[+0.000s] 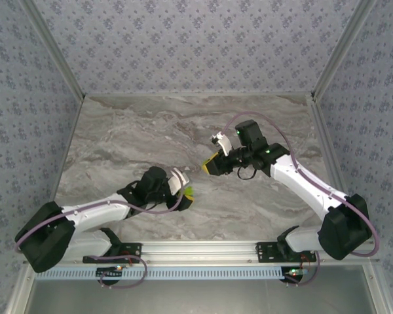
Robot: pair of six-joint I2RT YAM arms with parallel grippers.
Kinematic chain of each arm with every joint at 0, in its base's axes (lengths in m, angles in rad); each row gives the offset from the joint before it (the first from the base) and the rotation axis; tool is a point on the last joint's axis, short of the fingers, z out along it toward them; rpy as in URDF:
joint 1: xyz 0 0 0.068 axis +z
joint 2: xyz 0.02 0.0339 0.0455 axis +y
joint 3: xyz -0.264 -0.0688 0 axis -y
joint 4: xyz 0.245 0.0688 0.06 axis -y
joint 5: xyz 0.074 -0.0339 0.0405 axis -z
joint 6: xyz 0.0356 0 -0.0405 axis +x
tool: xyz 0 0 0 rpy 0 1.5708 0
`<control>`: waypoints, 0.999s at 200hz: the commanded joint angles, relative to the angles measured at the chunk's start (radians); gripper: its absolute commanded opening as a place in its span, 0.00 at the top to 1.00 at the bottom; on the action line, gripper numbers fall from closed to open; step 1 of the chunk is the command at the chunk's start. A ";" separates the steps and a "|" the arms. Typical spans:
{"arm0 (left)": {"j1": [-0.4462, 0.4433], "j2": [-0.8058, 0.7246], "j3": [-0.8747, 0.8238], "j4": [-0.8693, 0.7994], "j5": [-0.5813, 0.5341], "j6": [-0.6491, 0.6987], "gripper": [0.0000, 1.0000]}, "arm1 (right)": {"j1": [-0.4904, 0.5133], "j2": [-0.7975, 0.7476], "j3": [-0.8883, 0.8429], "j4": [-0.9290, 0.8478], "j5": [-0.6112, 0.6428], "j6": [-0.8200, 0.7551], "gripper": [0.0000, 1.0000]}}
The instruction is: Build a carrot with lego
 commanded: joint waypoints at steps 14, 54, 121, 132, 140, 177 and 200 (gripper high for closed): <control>-0.006 0.024 0.041 -0.025 0.049 0.006 0.48 | -0.007 -0.021 -0.003 -0.004 -0.025 -0.015 0.78; -0.006 0.007 0.033 -0.022 0.059 0.003 0.54 | -0.007 -0.016 -0.002 -0.002 -0.030 -0.015 0.78; 0.040 -0.094 -0.016 0.029 0.178 -0.038 0.64 | -0.008 0.002 -0.001 -0.018 -0.073 -0.054 0.78; 0.060 -0.098 -0.017 0.034 0.237 -0.053 0.65 | -0.008 0.004 0.003 -0.045 -0.094 -0.088 0.78; 0.072 -0.097 -0.019 0.041 0.274 -0.063 0.65 | -0.009 0.003 0.006 -0.065 -0.102 -0.112 0.78; 0.079 -0.031 0.020 0.020 0.384 -0.061 0.65 | -0.025 0.004 0.010 -0.069 -0.111 -0.120 0.78; 0.075 0.002 0.040 -0.011 0.345 -0.039 0.72 | -0.027 0.003 0.008 -0.066 -0.112 -0.115 0.78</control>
